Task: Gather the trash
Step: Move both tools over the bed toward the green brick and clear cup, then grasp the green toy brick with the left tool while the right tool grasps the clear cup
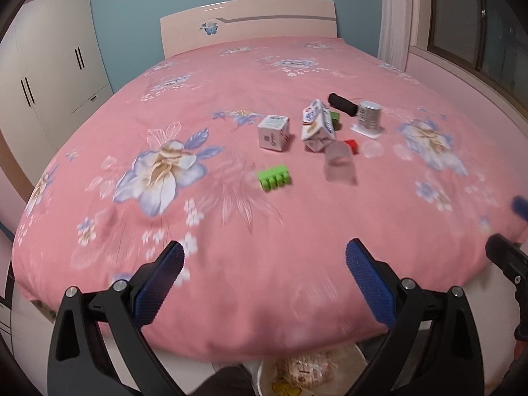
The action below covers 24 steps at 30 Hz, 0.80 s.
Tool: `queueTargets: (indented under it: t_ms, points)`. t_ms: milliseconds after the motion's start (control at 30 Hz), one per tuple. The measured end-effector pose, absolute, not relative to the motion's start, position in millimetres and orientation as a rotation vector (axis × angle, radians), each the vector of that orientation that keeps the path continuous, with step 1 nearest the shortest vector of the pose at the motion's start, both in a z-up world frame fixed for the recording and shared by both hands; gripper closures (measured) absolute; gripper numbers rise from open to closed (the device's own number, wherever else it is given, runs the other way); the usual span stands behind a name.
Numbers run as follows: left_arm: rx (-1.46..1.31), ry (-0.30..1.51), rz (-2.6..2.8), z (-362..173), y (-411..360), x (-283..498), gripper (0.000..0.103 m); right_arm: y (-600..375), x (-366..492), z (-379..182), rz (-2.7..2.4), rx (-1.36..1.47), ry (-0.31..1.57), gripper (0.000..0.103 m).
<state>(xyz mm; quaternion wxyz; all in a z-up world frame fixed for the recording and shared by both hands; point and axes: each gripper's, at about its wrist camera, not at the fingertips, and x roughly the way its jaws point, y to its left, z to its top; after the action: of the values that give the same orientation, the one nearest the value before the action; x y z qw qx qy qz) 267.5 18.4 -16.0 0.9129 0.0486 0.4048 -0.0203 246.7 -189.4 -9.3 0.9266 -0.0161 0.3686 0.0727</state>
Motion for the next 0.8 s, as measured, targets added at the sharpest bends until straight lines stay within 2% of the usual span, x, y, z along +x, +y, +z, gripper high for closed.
queueTargets:
  t_ms: [500,800]
  points:
    - [0.089,0.931,-0.123,-78.0,25.9,390.0,0.003,-166.2,371.4,-74.1,0.124,-0.009,0.849,0.007]
    - [-0.011,0.972,-0.133,-105.2,29.8,429.6,0.005,-154.3,420.8,-113.4,0.119,0.003,0.875,0.007]
